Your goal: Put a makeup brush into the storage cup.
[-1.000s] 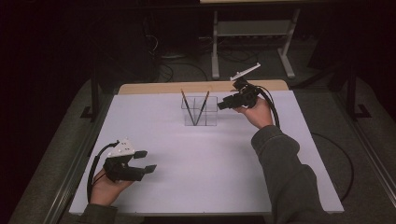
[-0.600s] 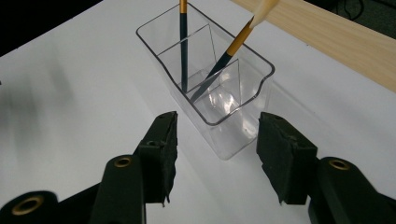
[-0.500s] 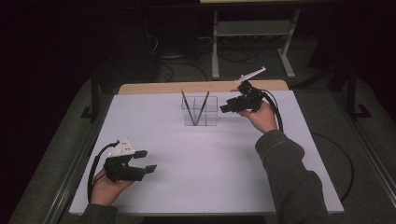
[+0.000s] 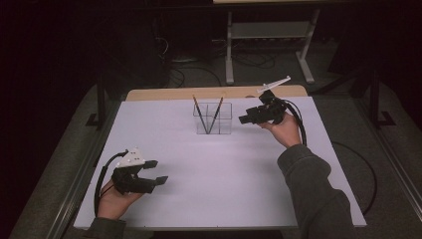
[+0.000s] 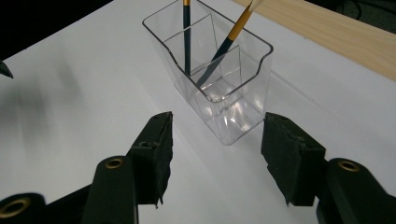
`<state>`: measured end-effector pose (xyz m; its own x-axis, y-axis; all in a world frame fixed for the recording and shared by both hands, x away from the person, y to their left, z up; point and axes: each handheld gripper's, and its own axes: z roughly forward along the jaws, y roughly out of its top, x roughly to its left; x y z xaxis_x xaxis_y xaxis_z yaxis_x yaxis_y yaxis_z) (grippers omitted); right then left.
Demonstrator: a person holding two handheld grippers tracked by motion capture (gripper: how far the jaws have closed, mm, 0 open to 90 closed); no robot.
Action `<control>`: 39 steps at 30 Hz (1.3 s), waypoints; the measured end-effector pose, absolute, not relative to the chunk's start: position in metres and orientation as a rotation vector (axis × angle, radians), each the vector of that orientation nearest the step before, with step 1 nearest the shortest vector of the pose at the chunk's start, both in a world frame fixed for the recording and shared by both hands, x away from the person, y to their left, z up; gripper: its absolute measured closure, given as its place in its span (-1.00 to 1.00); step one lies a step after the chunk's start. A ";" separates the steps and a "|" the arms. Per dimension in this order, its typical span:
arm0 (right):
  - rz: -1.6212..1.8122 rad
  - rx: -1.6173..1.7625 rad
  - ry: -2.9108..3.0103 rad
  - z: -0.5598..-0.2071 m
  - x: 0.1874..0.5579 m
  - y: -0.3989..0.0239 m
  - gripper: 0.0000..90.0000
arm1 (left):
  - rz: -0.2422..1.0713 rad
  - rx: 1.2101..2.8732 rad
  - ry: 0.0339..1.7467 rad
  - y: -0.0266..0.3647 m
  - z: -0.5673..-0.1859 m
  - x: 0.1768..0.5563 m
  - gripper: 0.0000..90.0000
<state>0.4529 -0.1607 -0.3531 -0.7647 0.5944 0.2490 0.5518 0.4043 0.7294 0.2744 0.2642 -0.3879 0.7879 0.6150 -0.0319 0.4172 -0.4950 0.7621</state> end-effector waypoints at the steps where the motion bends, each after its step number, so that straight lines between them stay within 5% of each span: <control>1: 1.313 1.064 2.594 -0.354 0.452 -0.162 -0.07 | 0.311 2.164 0.764 0.264 -0.388 0.274 -0.28; 39: 1.392 1.064 2.539 -0.369 0.415 -0.195 -0.20 | 0.301 2.141 0.799 0.266 -0.388 0.276 -0.37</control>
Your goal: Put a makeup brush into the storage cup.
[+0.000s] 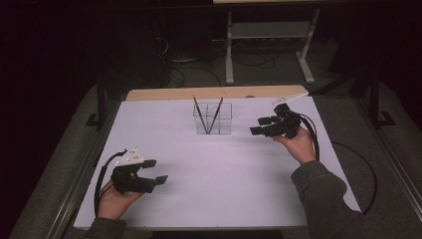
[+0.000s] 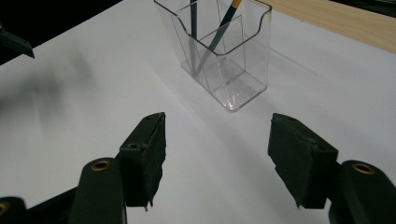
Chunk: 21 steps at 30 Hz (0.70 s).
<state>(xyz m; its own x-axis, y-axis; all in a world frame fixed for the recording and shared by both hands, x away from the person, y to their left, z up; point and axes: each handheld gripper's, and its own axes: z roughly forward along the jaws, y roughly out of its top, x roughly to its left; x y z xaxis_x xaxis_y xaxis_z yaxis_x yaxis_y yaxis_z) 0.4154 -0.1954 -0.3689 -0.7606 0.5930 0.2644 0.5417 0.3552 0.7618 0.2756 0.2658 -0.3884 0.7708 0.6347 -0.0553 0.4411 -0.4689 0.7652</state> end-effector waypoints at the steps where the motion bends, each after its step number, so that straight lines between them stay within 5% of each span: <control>1: 1.395 1.068 2.536 -0.369 0.414 -0.196 -0.20 | 0.300 2.141 0.799 0.266 -0.388 0.276 -0.37; 21: 1.399 1.065 2.523 -0.378 0.396 -0.206 -0.29 | 0.318 2.118 0.842 0.264 -0.388 0.278 -0.46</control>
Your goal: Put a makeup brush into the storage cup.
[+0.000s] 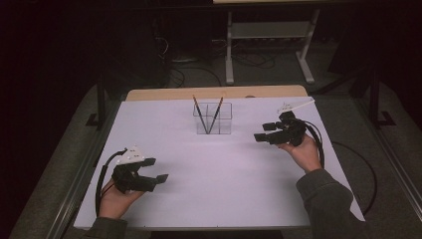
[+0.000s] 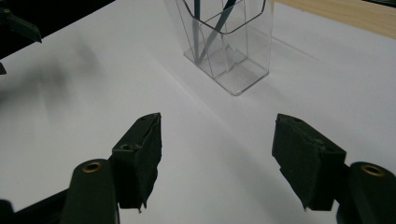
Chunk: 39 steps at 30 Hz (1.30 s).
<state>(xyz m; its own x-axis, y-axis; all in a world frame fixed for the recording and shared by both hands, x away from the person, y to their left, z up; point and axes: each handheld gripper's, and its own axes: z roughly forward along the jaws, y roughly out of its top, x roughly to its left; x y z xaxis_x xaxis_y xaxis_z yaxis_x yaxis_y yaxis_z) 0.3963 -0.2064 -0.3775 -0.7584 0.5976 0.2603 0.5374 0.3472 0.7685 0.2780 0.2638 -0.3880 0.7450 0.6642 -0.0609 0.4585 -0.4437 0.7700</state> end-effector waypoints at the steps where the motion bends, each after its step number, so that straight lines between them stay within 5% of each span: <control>1: 1.400 1.068 2.520 -0.378 0.395 -0.207 -0.29 | 0.325 2.123 0.838 0.265 -0.387 0.278 -0.46; 39: 1.416 1.028 2.446 -0.393 0.340 -0.219 -0.39 | 0.401 2.035 0.877 0.269 -0.386 0.272 -0.49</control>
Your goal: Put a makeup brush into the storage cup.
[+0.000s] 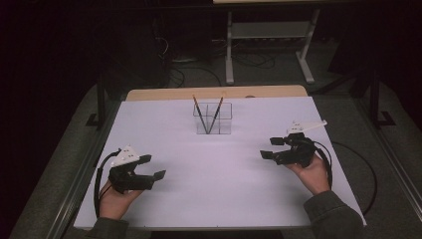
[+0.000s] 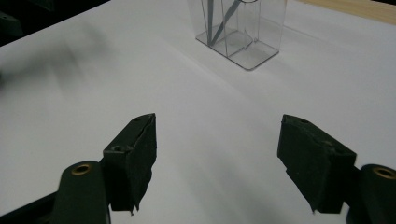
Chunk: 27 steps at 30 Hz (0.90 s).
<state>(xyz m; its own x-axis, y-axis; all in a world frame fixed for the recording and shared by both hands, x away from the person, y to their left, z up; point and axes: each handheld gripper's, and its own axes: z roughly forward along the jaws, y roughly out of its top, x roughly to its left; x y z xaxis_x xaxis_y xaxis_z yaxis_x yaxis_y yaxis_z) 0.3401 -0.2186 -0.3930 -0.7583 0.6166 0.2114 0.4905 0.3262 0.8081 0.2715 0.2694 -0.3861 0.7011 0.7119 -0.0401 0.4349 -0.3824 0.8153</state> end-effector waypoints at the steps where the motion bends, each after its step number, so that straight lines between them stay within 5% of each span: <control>1: 1.413 1.031 2.445 -0.394 0.338 -0.218 -0.40 | 0.401 2.034 0.878 0.269 -0.386 0.271 -0.49; 27: 1.387 1.049 2.387 -0.414 0.301 -0.222 -0.50 | 0.406 2.028 0.891 0.266 -0.393 0.260 -0.56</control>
<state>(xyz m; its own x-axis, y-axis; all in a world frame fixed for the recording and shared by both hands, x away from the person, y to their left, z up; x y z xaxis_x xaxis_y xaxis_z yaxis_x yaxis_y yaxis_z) 0.3012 -0.2216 -0.4136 -0.7324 0.6568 0.1794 0.4810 0.3127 0.8190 0.2600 0.2663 -0.3928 0.6918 0.7208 -0.0425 0.4408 -0.3750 0.8155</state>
